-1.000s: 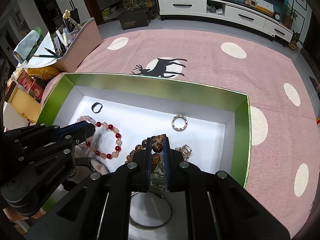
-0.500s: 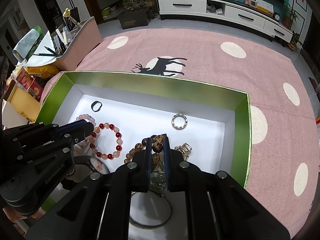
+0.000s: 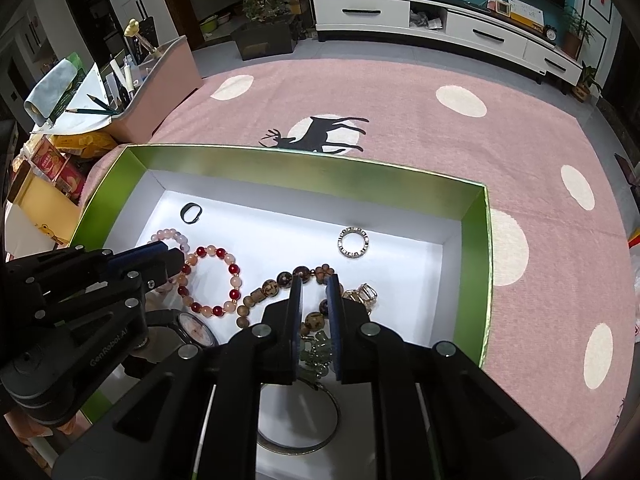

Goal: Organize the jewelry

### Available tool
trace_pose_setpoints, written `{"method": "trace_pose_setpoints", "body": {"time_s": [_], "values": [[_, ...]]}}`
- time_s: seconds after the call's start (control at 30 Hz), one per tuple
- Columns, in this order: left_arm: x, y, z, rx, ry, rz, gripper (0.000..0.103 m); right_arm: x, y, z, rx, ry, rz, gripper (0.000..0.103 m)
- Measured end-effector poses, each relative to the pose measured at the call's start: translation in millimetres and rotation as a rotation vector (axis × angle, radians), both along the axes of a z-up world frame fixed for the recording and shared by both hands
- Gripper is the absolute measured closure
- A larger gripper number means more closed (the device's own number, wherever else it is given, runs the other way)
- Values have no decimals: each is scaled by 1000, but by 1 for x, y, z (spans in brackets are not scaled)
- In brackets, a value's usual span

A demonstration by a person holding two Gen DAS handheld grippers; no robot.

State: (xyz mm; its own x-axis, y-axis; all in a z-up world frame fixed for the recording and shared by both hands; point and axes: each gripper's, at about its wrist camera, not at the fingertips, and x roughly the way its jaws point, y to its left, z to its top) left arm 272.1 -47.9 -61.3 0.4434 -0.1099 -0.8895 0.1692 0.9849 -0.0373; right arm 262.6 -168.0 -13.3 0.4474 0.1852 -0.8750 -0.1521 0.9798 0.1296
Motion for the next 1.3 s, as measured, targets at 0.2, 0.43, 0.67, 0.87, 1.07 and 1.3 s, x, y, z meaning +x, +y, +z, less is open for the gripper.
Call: {"method": "trace_pose_setpoints", "body": {"time_s": [0.2, 0.43, 0.67, 0.87, 1.07, 1.3], "values": [[-3, 1, 5, 12, -10, 3, 77, -3, 0, 5, -6, -10, -1, 91], [-9, 4, 14, 20, -25, 12, 61, -9, -3, 12, -13, -24, -11, 79], [-16, 8, 25, 28, -47, 22, 48, -15, -5, 21, -16, -43, -25, 65], [-23, 12, 36, 36, -68, 31, 37, -23, -8, 30, -19, -63, -32, 56], [-32, 17, 46, 46, -87, 43, 27, -32, -12, 40, -23, -83, -53, 43], [-43, 26, 62, 55, -112, 67, 16, -44, -17, 53, -44, -103, -85, 26]]}}
